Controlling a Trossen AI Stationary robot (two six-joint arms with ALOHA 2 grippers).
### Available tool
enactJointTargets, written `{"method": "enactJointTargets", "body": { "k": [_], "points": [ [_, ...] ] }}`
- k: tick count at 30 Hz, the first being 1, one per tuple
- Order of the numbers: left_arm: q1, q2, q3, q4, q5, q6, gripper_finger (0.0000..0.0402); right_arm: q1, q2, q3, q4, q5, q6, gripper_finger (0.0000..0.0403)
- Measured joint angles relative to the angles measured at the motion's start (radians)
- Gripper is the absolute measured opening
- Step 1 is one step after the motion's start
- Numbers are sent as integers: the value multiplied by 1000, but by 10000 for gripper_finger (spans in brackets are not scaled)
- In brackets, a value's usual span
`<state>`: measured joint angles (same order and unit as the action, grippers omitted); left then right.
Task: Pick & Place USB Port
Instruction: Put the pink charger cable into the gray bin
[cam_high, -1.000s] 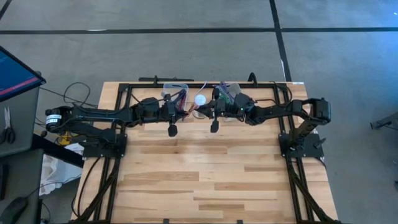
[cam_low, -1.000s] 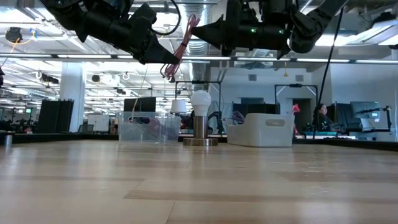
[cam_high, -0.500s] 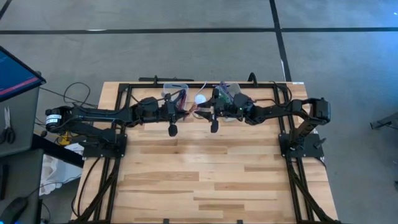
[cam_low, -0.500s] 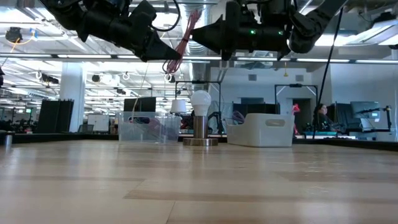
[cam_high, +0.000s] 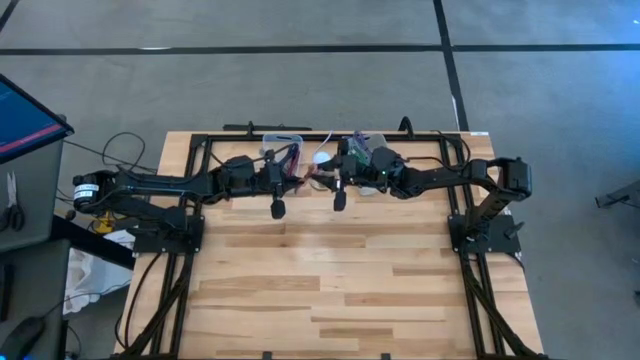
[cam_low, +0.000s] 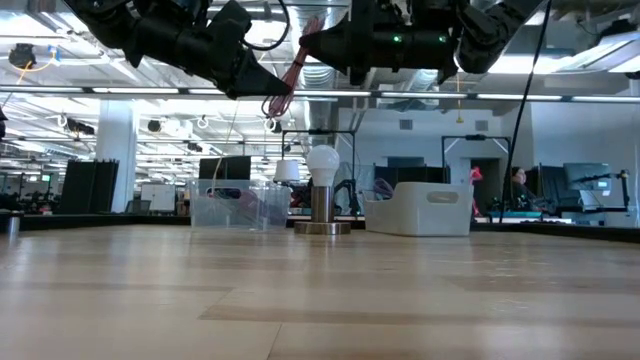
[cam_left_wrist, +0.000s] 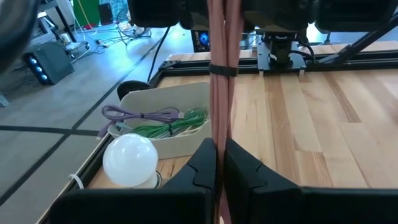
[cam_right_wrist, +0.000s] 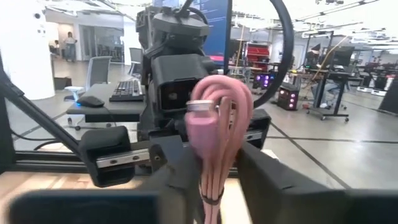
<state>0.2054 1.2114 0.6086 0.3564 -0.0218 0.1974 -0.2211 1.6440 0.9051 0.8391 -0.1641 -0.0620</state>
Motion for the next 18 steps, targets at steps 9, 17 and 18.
{"method": "enactJointTargets", "body": {
  "k": [9,17,18],
  "points": [
    [0,0,0,-1,-2,0,21,-5,-1,0,-8,6,-49,15],
    [-1,0,0,3,-4,18,74,-42,-1,0,-83,11,-71,10],
    [0,0,0,3,-4,39,78,-47,-1,0,-87,12,-71,10]
  ]
}}
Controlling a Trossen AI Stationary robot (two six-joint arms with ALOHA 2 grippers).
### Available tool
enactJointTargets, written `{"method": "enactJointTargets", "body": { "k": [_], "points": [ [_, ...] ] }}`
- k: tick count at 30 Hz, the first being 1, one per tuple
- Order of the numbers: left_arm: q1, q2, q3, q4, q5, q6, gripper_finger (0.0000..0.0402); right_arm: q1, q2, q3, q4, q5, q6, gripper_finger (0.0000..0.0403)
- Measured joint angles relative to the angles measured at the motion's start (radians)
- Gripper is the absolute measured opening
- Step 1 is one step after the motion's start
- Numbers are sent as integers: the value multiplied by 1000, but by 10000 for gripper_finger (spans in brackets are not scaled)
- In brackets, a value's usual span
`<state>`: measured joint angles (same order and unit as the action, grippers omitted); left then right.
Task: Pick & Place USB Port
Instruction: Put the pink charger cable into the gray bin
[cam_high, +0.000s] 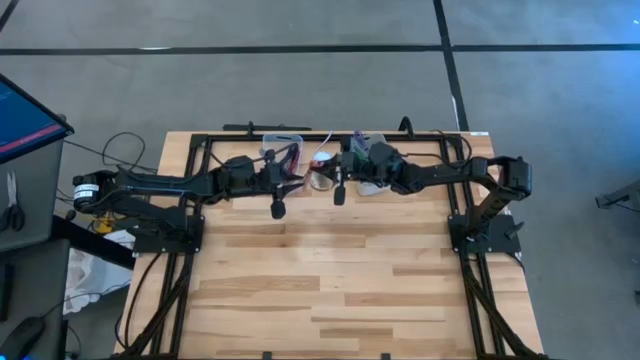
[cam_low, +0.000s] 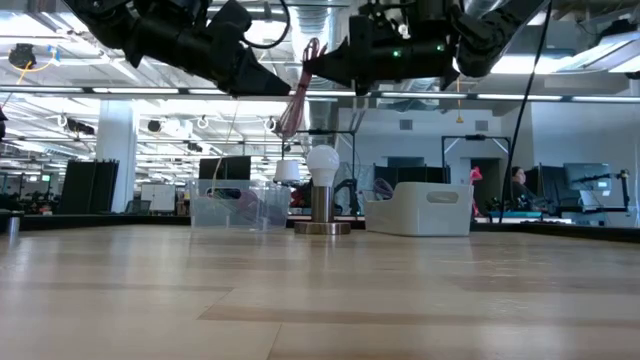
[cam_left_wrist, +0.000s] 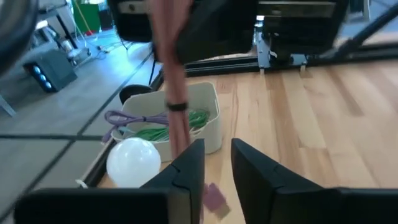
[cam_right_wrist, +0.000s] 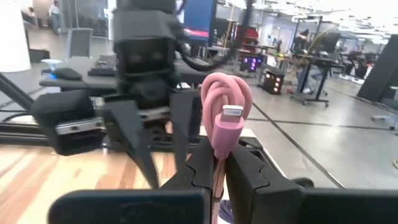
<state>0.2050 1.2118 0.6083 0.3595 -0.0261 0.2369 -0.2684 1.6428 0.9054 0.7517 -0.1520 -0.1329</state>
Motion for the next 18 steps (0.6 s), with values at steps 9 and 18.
{"method": "enactJointTargets", "body": {
  "k": [9,18],
  "points": [
    [2,-111,0,-227,-31,73,62,-36,-88,-73,-78,-3,-23,10],
    [6,-257,0,-405,-33,44,35,-129,-265,-265,-89,78,-24,10]
  ]
}}
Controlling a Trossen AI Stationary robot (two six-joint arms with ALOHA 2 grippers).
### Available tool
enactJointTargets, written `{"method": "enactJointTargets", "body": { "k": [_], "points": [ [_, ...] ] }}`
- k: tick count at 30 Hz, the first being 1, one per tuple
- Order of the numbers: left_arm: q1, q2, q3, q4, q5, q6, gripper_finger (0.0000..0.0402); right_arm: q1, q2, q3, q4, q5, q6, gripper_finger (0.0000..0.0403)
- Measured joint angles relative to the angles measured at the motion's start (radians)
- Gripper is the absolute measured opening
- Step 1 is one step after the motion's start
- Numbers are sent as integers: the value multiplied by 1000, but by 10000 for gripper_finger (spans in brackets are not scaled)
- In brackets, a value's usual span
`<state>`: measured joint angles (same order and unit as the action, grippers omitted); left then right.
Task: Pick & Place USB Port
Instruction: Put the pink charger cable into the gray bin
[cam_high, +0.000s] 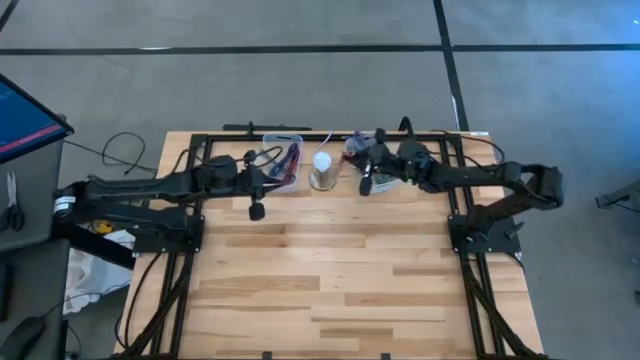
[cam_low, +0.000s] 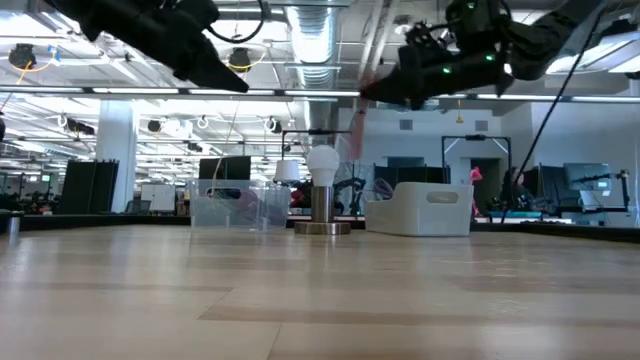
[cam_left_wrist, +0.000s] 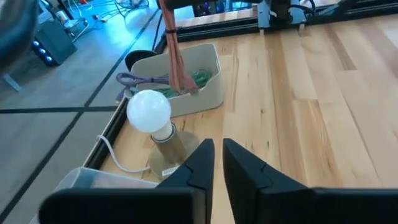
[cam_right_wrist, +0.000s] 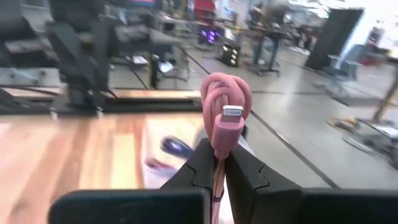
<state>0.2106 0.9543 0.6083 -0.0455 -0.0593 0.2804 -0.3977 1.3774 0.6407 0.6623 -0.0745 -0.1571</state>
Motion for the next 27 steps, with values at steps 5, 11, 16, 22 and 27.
{"method": "enactJointTargets", "body": {
  "k": [5,11,16,22,27],
  "points": [
    [0,-49,0,-50,0,-8,29,-73,-84,-54,-146,24,20,10],
    [0,-77,0,-50,0,-8,27,-125,-109,-77,-272,55,24,10],
    [0,-79,0,-52,0,-8,27,-172,-109,-103,-346,82,31,10],
    [0,-79,0,-52,0,-8,27,-207,-108,-124,-374,72,76,11],
    [0,-79,0,-52,0,-8,27,-208,-108,-123,-370,76,72,60]
  ]
}}
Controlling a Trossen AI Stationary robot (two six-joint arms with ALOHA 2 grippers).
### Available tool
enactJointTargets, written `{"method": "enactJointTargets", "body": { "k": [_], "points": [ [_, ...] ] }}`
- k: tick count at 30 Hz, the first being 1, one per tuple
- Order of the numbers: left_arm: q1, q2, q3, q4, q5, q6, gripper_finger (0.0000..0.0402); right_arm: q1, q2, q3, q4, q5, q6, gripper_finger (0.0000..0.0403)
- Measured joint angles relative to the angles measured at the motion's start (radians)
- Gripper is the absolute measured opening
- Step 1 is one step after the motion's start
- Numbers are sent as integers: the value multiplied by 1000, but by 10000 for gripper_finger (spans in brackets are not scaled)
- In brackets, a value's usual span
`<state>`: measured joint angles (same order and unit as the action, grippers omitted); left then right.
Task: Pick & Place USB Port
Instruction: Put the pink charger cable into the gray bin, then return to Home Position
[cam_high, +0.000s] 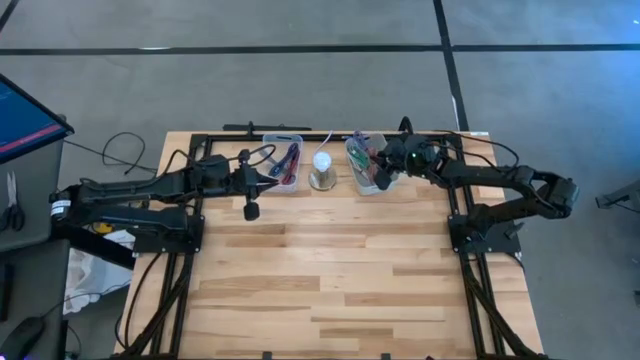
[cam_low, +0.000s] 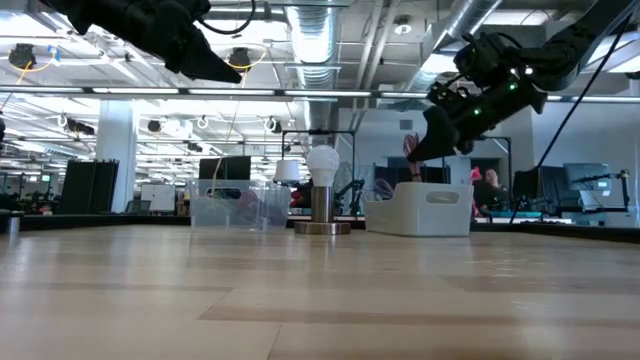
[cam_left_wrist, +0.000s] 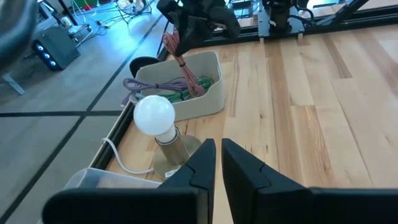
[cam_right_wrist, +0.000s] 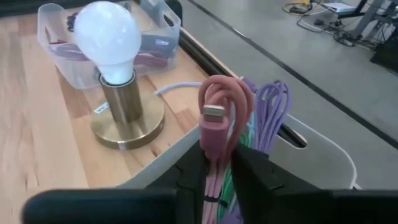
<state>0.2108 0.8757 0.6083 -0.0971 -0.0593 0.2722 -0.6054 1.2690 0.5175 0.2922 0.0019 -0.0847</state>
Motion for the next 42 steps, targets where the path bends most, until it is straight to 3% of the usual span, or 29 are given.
{"method": "enactJointTargets", "body": {
  "k": [14,21,25,34,42],
  "points": [
    [0,0,0,0,0,0,27,-126,0,0,31,54,-16,71],
    [0,0,0,0,0,-25,27,-128,0,0,85,-30,62,76],
    [0,0,0,0,0,-42,27,-112,0,1,35,-52,67,109],
    [0,0,0,0,0,-42,27,-81,0,1,24,-54,49,232],
    [0,0,0,0,0,-31,27,-82,-81,17,46,-54,49,247]
  ]
}}
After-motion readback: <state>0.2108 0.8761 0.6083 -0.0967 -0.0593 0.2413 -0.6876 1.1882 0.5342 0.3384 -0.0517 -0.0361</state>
